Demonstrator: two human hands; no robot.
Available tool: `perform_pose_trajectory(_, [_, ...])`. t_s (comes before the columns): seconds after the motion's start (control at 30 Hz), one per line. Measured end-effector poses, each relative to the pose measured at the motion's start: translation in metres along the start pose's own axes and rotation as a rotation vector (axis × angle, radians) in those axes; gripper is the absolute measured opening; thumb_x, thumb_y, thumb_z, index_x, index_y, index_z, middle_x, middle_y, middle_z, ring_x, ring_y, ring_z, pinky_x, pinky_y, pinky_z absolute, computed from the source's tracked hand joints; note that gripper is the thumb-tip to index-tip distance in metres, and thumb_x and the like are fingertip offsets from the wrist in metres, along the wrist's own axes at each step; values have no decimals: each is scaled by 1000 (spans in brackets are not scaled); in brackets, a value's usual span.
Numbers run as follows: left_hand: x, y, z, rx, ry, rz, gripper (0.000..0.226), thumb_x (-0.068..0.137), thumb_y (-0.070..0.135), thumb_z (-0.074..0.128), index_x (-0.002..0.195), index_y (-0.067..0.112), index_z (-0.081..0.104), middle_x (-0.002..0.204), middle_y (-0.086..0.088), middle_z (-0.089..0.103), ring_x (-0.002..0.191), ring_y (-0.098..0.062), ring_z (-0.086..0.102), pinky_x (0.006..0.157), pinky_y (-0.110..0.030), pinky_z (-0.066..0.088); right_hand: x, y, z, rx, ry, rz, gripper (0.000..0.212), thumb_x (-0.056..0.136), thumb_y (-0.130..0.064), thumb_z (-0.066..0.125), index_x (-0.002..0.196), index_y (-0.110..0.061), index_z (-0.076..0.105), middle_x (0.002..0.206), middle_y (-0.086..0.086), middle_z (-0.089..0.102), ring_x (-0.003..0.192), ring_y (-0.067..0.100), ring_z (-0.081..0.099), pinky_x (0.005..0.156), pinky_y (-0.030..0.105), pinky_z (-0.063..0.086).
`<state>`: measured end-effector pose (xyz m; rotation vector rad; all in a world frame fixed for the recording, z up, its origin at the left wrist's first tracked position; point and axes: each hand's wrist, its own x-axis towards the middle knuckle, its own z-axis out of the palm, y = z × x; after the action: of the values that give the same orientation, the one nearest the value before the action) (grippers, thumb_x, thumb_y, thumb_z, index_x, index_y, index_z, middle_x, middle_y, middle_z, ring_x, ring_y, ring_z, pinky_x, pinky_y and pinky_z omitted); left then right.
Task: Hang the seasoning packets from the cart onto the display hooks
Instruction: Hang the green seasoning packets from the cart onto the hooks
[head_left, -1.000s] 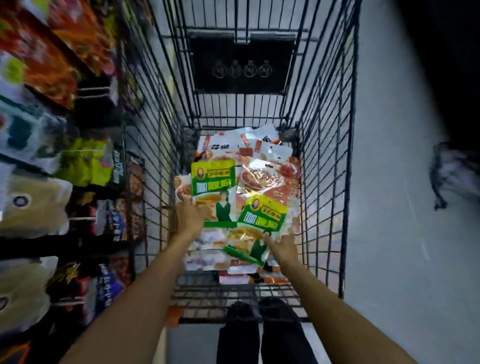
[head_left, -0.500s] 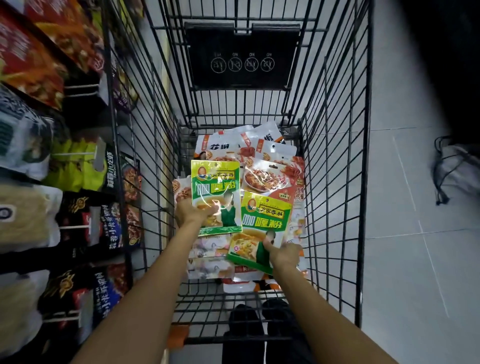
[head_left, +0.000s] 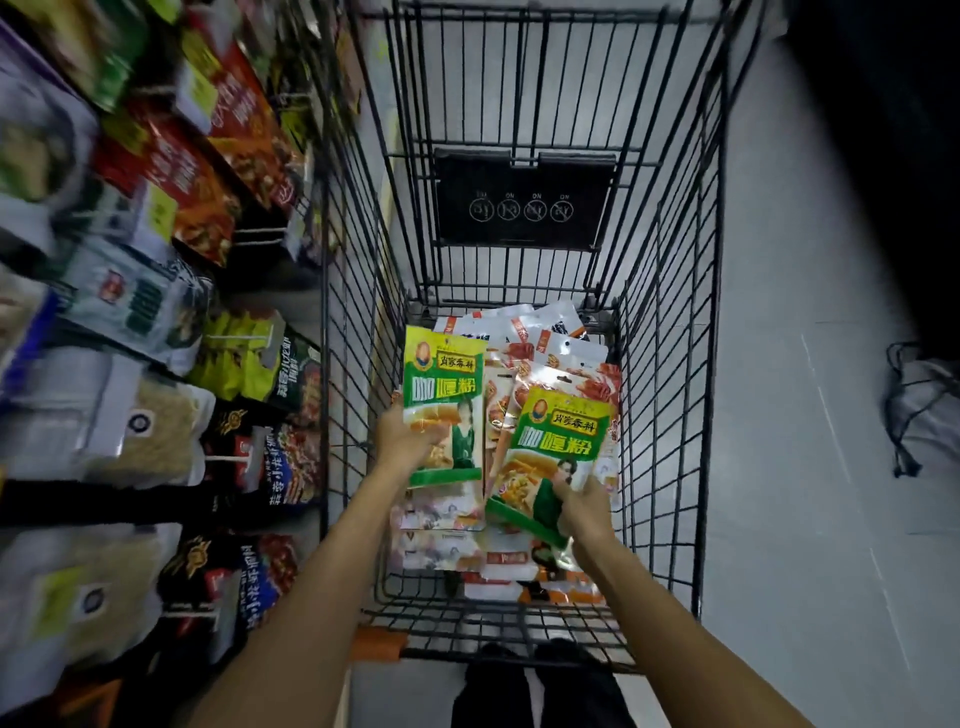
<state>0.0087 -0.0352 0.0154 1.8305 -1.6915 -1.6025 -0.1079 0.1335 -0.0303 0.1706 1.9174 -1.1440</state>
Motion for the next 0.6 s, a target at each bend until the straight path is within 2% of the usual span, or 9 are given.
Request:
perform_pose_trajectory(0.17, [-54,55,-59,-92,85,171,7,84,8,70,89,12,66,78,-1,67,70,-14,62,65,-25,51,-33,-79,-4,38,-153,-172,16,95,-21,58,109,-14,56,97,2,60,88,17,58,73,31,47])
perform_pose_trajectory(0.2, [-67,67,-74,-115,123,217,12,86,12,69,81,20,63,75,5,67,67,-9,62,65,-24,50,-42,-98,-2,27,-181,-213,17,94,-23,59,108,-13,56,96,3,61,87,18,60,71,30,49])
perform_pose_trajectory(0.27, [-97,91,-104,-190,234,312,24,88,17,67,73,31,56,64,20,62,56,8,57,55,-15,47,-65,-140,5,-12,-237,-338,16,91,-24,64,100,-13,58,93,6,63,83,19,62,70,27,53])
perform_pose_trajectory(0.33, [-128,111,-136,-261,363,373,12,88,22,67,79,29,63,64,20,61,52,7,55,46,-11,43,-96,-182,13,-54,-316,-488,16,88,-25,68,93,-12,60,85,4,64,71,9,61,58,9,47])
perform_pose_trajectory(0.37, [-145,119,-154,-292,432,399,6,88,24,67,82,25,66,61,19,60,51,5,54,44,-11,40,-114,-202,17,-72,-359,-563,15,87,-25,69,90,-12,62,80,1,64,65,3,60,51,5,43])
perform_pose_trajectory(0.43, [-184,133,-188,-322,558,473,9,88,27,66,90,19,69,52,19,58,48,1,54,43,-7,37,-151,-236,25,-79,-495,-654,10,85,-23,72,85,-14,66,77,-3,69,68,7,66,58,12,50])
perform_pose_trajectory(0.47, [-206,140,-204,-317,612,519,16,88,29,66,97,17,70,54,20,59,51,-1,57,44,-7,37,-171,-251,29,-84,-559,-701,8,84,-22,73,85,-16,68,78,-4,71,73,10,68,65,19,54])
perform_pose_trajectory(0.5, [-229,146,-219,-318,666,554,18,88,31,66,102,21,69,61,22,62,58,-2,59,47,-8,40,-193,-265,33,-98,-619,-760,7,84,-22,73,84,-17,68,75,-10,72,73,5,68,66,18,54])
perform_pose_trajectory(0.6, [-300,157,-265,-360,846,665,15,87,31,67,100,39,64,92,23,69,88,0,64,69,-13,52,-266,-302,46,-139,-818,-930,15,86,-23,70,73,-19,64,54,-24,65,54,-13,59,47,2,39])
